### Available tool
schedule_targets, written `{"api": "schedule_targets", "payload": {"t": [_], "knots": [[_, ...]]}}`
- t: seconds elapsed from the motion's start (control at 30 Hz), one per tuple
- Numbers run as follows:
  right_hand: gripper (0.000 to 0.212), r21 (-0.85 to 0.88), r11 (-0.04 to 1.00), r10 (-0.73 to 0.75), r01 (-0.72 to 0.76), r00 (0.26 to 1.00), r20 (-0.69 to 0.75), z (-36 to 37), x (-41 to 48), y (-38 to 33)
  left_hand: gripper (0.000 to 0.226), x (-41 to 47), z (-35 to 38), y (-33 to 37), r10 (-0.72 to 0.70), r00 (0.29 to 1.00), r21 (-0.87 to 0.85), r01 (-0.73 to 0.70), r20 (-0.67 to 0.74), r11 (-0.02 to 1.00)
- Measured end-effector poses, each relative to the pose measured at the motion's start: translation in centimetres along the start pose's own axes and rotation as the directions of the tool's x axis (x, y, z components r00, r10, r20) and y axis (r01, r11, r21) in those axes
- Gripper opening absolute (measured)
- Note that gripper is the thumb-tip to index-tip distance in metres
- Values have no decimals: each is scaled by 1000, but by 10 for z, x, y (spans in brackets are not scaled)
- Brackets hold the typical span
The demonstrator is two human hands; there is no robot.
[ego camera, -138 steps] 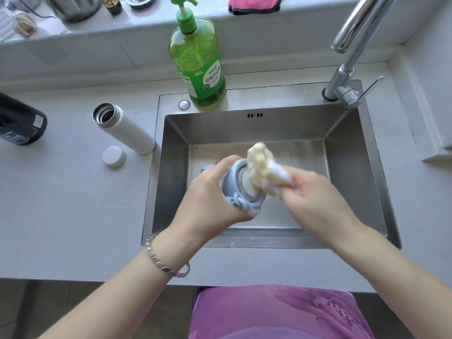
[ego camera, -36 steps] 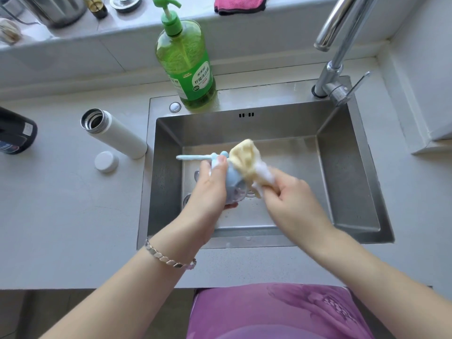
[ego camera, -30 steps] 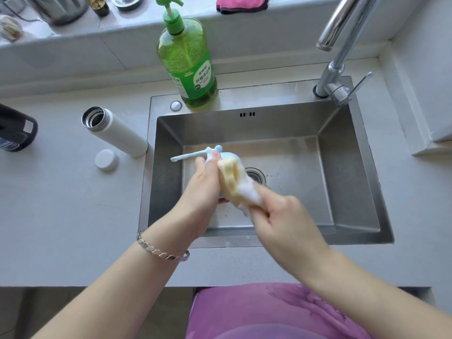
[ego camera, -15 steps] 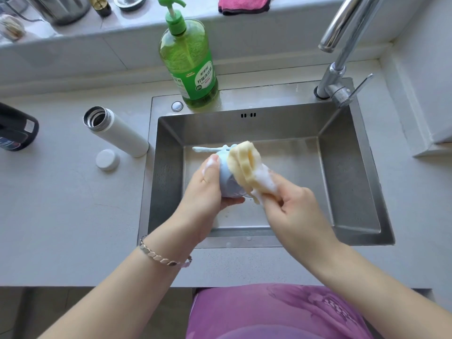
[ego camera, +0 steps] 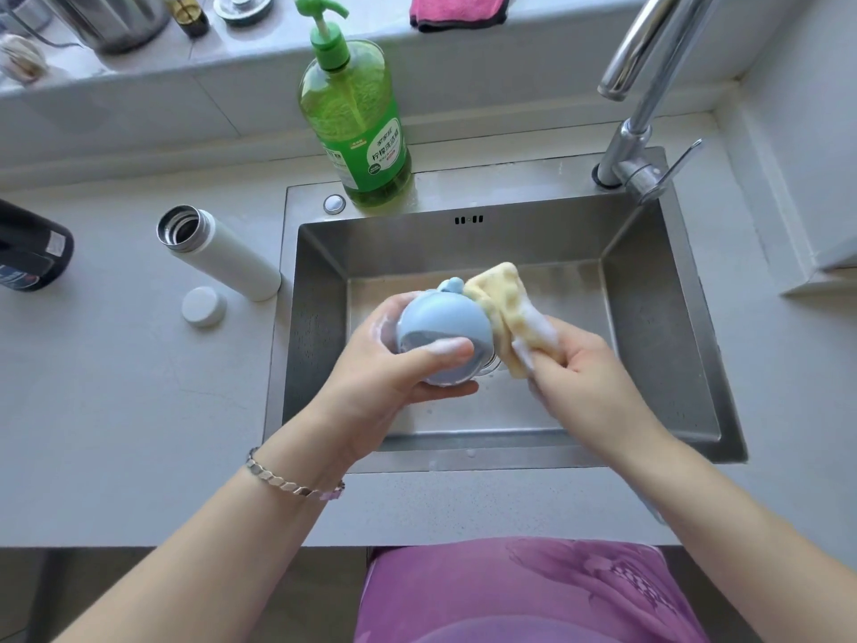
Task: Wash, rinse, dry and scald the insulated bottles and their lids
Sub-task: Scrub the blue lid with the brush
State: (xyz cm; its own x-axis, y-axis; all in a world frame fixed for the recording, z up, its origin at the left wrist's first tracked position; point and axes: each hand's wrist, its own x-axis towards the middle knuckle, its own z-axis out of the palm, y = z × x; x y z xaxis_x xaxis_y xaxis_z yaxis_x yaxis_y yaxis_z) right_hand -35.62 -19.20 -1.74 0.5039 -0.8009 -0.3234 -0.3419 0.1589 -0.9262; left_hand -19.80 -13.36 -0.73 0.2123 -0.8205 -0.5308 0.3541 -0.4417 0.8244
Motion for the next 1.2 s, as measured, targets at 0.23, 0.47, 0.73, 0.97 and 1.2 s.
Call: {"api": "schedule_targets", "payload": {"t": [0.23,0.47,0.73,0.97,1.2], "knots": [[23,104,994,-32,42,995,-97,5,-14,9,60,1,0,6,236,969,166,-245,73,955],[37,-30,986,-166,163,981,-99,0,-11,2,66,3,6,0,215,976,201,-208,-15,957],[37,-86,971,-231,224,969,-84,12,-15,-5,68,8,7,2,154,975,34,-151,-162,988],[32,-69,975,-216,210,972,-93,11,-4,-11,76,6,18,15,99,961,-186,-150,-257,971],[25,71,995,-57,64,993,-104,17,9,-10,64,6,21,18,-13,950,-177,-44,-312,983]]}}
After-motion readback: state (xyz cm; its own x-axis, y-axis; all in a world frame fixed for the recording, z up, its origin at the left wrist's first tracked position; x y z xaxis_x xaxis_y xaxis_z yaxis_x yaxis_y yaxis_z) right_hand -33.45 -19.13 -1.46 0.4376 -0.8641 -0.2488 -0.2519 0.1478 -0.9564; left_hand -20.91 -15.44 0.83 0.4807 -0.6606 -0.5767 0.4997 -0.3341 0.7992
